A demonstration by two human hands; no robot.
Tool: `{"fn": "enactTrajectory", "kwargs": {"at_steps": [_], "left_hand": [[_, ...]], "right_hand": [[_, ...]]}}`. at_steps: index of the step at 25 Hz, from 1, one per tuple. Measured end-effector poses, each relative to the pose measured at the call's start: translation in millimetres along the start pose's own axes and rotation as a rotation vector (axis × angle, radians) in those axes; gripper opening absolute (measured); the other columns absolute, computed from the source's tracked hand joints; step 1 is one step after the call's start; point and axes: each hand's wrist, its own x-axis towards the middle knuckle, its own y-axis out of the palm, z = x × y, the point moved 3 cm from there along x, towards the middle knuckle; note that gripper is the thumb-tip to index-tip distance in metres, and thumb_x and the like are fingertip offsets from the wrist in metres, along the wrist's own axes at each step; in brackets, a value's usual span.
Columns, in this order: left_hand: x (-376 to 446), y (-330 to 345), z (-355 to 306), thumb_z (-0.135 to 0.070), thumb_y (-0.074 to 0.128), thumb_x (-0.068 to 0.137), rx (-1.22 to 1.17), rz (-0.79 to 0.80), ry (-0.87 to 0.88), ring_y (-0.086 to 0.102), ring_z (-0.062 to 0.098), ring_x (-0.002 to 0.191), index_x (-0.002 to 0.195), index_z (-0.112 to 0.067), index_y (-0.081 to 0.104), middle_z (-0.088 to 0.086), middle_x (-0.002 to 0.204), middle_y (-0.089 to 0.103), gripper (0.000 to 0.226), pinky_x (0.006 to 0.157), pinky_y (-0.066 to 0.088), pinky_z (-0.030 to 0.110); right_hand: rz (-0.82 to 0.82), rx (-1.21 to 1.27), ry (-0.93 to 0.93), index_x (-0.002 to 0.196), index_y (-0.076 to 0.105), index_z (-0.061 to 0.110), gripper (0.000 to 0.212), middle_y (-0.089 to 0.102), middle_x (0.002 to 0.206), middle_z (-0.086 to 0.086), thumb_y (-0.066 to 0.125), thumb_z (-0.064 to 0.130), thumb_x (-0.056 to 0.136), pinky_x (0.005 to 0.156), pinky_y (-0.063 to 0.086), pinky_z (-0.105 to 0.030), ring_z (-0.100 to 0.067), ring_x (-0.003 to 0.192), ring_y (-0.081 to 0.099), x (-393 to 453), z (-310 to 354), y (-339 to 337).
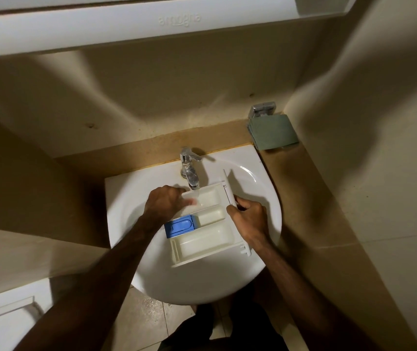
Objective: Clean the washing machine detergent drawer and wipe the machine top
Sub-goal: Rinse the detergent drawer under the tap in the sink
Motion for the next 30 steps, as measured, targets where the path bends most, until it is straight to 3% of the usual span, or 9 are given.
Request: {"fn": "enactTrajectory", "kwargs": {"at_steps": [2, 6, 9, 11, 14, 18, 21, 25, 30], "left_hand": [[-2, 2, 0, -0.062, 0.05, 0.099, 0.004, -0.044, 0.027, 0.067, 0.028, 0.11, 0.138, -0.025, 0.064, 0.007, 0.125, 0.073, 0.055, 0.079, 0.038, 0.03], [-5, -4, 21, -0.056, 0.071, 0.09, -0.239, -0.203, -0.147, 0.067, 0.025, 0.099, 0.119, -0.023, 0.072, 0.0, 0.109, 0.076, 0.043, 0.079, 0.046, 0.032], [-9, 8, 25, -0.04, 0.072, 0.093, -0.433, -0.192, -0.355, 0.066, 0.024, 0.091, 0.114, -0.017, 0.073, 0.003, 0.104, 0.076, 0.031, 0.078, 0.052, 0.033], [-14, 22, 22, -0.03, 0.076, 0.092, -0.735, -0.191, -0.421, 0.069, 0.027, 0.093, 0.119, -0.019, 0.073, 0.009, 0.106, 0.076, 0.029, 0.083, 0.059, 0.039], [-24, 30, 22, -0.024, 0.072, 0.097, -1.27, -0.188, -0.343, 0.072, 0.02, 0.091, 0.127, -0.018, 0.07, 0.007, 0.099, 0.075, 0.03, 0.079, 0.064, 0.037], [-31, 35, 19, -0.02, 0.061, 0.104, -1.264, -0.139, -0.294, 0.067, 0.024, 0.081, 0.105, -0.012, 0.074, 0.006, 0.085, 0.073, 0.015, 0.07, 0.06, 0.038], [-27, 47, 13, -0.022, 0.068, 0.1, -1.242, -0.076, -0.346, 0.065, 0.032, 0.078, 0.1, 0.005, 0.073, 0.025, 0.086, 0.071, 0.027, 0.075, 0.059, 0.048], [-23, 51, -4, -0.029, 0.055, 0.107, -1.199, 0.079, -0.328, 0.065, 0.027, 0.072, 0.1, 0.003, 0.064, 0.017, 0.086, 0.064, 0.034, 0.057, 0.056, 0.032], [-18, 47, -10, -0.037, 0.049, 0.108, -1.24, 0.072, -0.326, 0.063, 0.025, 0.07, 0.09, -0.004, 0.058, 0.012, 0.079, 0.059, 0.039, 0.056, 0.052, 0.031]], "right_hand": [[-0.009, 0.009, -0.021, 0.116, 0.077, 0.034, 0.039, 0.077, 0.08, 0.019, 0.064, 0.037, 0.079, 0.072, 0.064, -0.037, -0.009, 0.075, 0.072, -2, -1, -1], [-0.077, 0.09, 0.017, 0.111, 0.081, 0.029, 0.028, 0.077, 0.079, 0.017, 0.068, 0.024, 0.086, 0.066, 0.058, -0.03, -0.007, 0.072, 0.071, -2, -8, -10], [-0.092, 0.092, 0.039, 0.106, 0.081, 0.028, 0.035, 0.076, 0.076, 0.016, 0.066, 0.038, 0.077, 0.068, 0.059, -0.032, -0.008, 0.072, 0.07, -2, -1, -14], [-0.105, 0.075, 0.038, 0.106, 0.081, 0.028, 0.051, 0.077, 0.078, 0.016, 0.059, 0.052, 0.066, 0.075, 0.062, -0.037, -0.011, 0.076, 0.072, -5, 0, -15], [-0.114, 0.093, 0.054, 0.092, 0.082, 0.03, 0.028, 0.071, 0.064, 0.017, 0.066, 0.041, 0.073, 0.065, 0.057, -0.034, -0.01, 0.063, 0.065, 0, -1, -24], [-0.094, 0.078, 0.119, 0.072, 0.08, 0.027, 0.01, 0.073, 0.062, 0.009, 0.073, 0.035, 0.072, 0.065, 0.058, -0.036, -0.016, 0.063, 0.068, 13, 8, -47], [-0.032, 0.057, 0.187, 0.082, 0.081, 0.015, 0.02, 0.079, 0.078, 0.002, 0.08, 0.034, 0.077, 0.06, 0.052, -0.026, -0.019, 0.073, 0.075, 17, 17, -68], [0.076, 0.068, 0.236, 0.097, 0.079, 0.011, 0.032, 0.079, 0.089, -0.006, 0.075, 0.042, 0.089, 0.055, 0.049, -0.022, -0.022, 0.077, 0.075, 18, 21, -83], [0.111, 0.102, 0.246, 0.107, 0.077, 0.011, 0.039, 0.079, 0.097, -0.008, 0.068, 0.047, 0.095, 0.082, 0.063, -0.042, -0.028, 0.088, 0.076, 18, 23, -83]]}}
